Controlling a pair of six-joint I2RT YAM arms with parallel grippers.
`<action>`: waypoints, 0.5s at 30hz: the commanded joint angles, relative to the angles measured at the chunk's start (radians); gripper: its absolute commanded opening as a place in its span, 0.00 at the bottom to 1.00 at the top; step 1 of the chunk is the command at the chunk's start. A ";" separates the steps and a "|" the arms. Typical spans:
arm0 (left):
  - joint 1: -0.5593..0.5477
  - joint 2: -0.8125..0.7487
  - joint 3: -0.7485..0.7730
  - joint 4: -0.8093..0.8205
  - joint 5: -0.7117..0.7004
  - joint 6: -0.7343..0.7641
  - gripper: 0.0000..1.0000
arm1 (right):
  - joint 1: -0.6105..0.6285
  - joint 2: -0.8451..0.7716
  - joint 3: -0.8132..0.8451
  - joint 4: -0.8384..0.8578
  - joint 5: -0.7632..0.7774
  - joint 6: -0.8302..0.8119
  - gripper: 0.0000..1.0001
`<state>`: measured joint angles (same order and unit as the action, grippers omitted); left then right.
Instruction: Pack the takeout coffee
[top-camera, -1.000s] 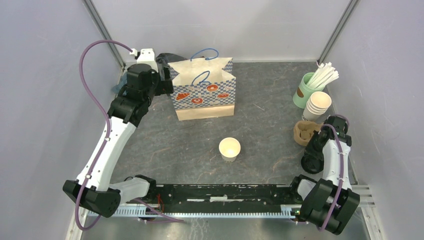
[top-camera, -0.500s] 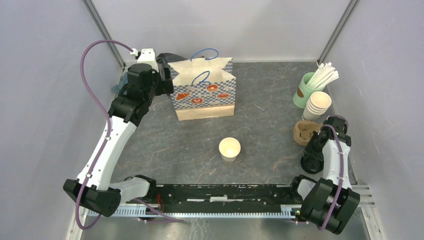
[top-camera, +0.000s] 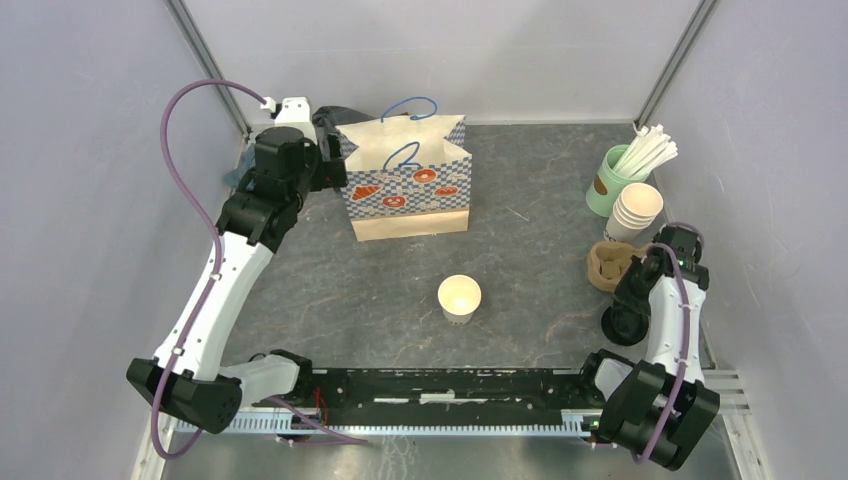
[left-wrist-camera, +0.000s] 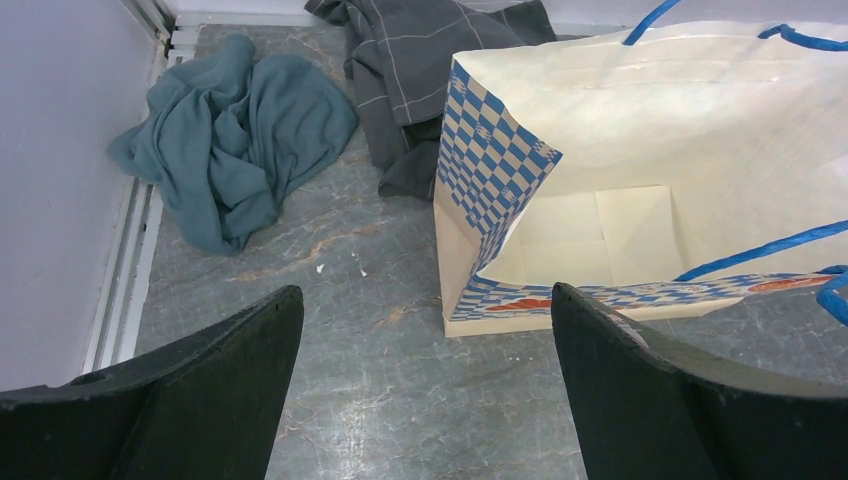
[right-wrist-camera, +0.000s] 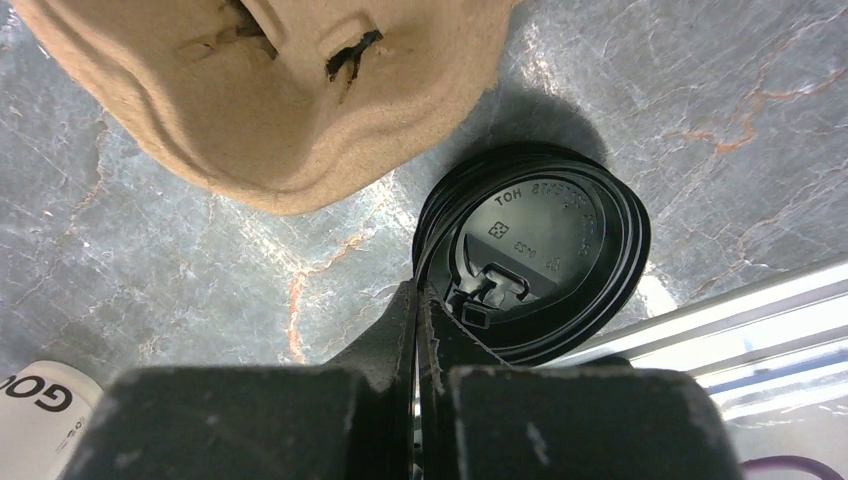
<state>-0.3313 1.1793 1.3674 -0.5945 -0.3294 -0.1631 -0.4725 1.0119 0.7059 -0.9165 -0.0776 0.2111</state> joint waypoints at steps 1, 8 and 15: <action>0.005 -0.018 -0.005 0.046 0.022 0.002 1.00 | -0.005 -0.021 0.066 -0.028 0.037 -0.003 0.00; -0.005 -0.028 -0.001 0.043 0.025 -0.005 1.00 | -0.005 -0.044 0.171 -0.113 0.071 0.006 0.00; -0.091 -0.046 0.036 0.026 0.021 -0.009 1.00 | -0.002 -0.062 0.414 -0.206 -0.108 -0.117 0.00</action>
<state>-0.3786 1.1641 1.3674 -0.5957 -0.3099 -0.1635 -0.4736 0.9695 0.9951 -1.0691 -0.0635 0.1814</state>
